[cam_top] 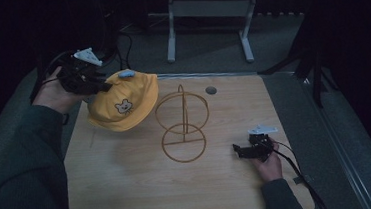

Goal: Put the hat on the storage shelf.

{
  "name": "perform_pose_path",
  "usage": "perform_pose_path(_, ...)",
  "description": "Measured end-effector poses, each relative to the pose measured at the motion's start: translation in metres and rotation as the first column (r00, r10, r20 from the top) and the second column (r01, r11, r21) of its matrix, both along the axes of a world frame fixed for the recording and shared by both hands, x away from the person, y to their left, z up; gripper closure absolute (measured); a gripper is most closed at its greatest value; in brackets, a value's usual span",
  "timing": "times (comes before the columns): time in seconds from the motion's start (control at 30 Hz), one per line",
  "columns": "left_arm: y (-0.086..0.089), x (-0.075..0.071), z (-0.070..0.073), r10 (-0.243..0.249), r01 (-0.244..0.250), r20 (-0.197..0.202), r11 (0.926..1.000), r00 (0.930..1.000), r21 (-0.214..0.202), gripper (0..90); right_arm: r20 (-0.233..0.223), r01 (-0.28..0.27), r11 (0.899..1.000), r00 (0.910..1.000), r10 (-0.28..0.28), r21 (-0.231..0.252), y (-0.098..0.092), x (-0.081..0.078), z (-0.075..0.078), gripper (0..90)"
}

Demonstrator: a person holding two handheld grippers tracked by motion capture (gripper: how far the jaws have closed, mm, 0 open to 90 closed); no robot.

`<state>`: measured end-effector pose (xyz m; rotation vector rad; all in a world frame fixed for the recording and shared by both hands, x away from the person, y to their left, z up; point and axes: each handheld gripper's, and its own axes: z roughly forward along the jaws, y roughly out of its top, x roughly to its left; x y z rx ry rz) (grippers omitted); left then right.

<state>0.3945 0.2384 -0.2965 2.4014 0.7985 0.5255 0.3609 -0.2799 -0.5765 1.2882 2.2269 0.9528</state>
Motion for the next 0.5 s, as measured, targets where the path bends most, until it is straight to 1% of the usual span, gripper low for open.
perform_pose_path(0.3, -0.0009, -0.0018, 0.0004, -0.021, 0.021, 0.0, 0.9997, 0.9998, -0.015, 83.6, 0.0, 0.0, 1.0, 1.0, 0.0, 0.0, 0.0, 0.0, 0.0, 13.6)
perform_pose_path(0.5, 0.0005, -0.0028, 0.0007, -0.018, 0.018, 0.01, 0.9996, 0.9998, -0.023, 83.6, 0.0, 0.0, 1.0, 1.0, 0.0, -0.001, 0.0, 0.0, 0.0, 13.6)
